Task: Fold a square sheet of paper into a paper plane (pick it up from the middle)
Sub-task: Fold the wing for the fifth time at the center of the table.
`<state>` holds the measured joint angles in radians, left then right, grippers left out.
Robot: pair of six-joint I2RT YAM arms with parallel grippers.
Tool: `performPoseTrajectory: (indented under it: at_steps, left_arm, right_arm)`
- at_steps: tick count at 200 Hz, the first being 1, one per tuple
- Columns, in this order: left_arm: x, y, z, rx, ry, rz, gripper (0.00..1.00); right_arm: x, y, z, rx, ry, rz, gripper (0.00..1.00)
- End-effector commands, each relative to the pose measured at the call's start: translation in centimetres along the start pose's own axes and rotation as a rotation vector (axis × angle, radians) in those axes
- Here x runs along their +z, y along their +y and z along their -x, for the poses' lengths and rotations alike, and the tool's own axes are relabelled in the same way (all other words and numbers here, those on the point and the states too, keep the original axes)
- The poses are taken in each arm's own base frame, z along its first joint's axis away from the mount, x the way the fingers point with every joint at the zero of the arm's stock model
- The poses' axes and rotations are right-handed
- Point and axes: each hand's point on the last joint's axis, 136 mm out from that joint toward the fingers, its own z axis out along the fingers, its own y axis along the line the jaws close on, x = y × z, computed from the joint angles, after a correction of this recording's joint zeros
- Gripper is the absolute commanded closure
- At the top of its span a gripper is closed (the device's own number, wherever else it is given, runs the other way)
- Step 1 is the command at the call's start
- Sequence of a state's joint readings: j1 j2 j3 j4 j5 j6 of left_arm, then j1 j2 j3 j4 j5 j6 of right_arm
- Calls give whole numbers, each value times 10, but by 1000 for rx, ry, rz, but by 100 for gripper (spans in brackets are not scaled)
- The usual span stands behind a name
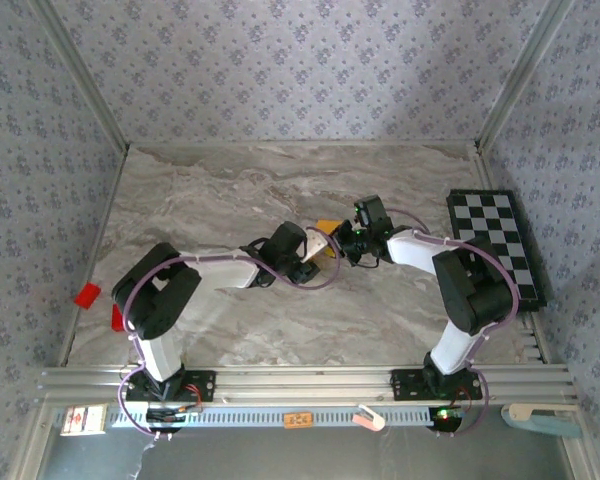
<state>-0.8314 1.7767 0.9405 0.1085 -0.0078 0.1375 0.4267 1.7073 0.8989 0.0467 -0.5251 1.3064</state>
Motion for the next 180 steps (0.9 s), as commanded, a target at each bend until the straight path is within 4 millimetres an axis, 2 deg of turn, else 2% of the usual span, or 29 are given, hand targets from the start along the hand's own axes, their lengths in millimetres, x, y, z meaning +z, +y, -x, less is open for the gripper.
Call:
performPoseTrajectory:
  at_steps: [1, 84, 180]
  left_arm:
    - [2, -1, 15, 13, -40, -24, 51]
    - [6, -5, 6, -12, -20, -65, 69]
    - [8, -5, 3, -57, -19, -104, 82]
  right_arm:
    - [-1, -2, -3, 37, 25, -15, 98]
    - [2, -8, -2, 46, 32, -39, 90]
    - [2, -14, -2, 49, 31, -66, 66]
